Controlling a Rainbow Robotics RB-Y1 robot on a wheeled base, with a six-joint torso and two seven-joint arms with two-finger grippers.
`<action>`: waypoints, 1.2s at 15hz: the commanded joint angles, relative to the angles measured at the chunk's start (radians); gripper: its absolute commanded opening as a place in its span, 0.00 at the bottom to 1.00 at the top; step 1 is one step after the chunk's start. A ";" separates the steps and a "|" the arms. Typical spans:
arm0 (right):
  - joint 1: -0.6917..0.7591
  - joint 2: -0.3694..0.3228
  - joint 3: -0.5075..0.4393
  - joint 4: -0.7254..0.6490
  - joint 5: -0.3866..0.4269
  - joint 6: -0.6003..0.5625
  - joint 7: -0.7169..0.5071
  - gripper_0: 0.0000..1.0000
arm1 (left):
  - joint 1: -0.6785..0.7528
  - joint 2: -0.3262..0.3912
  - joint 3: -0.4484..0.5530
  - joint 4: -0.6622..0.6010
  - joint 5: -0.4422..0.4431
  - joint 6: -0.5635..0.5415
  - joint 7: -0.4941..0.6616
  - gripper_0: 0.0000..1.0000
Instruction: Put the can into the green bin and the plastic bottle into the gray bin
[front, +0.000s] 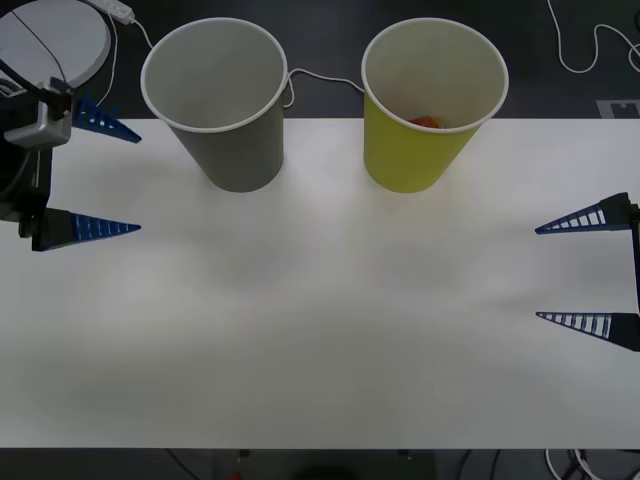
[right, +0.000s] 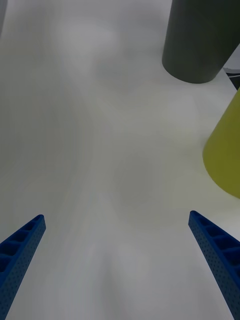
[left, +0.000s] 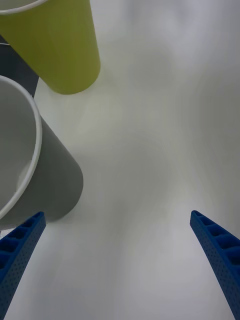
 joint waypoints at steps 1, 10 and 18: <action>0.000 0.000 0.000 0.000 0.000 0.000 0.000 1.00 | 0.067 -0.001 0.029 0.002 0.026 0.000 -0.075 1.00; 0.000 0.000 0.000 0.000 0.000 0.000 0.000 1.00 | 0.208 0.005 0.081 0.000 0.077 0.000 -0.187 1.00; 0.000 0.000 0.000 0.000 0.000 0.000 0.000 1.00 | 0.273 0.037 0.083 0.000 0.098 0.000 -0.239 1.00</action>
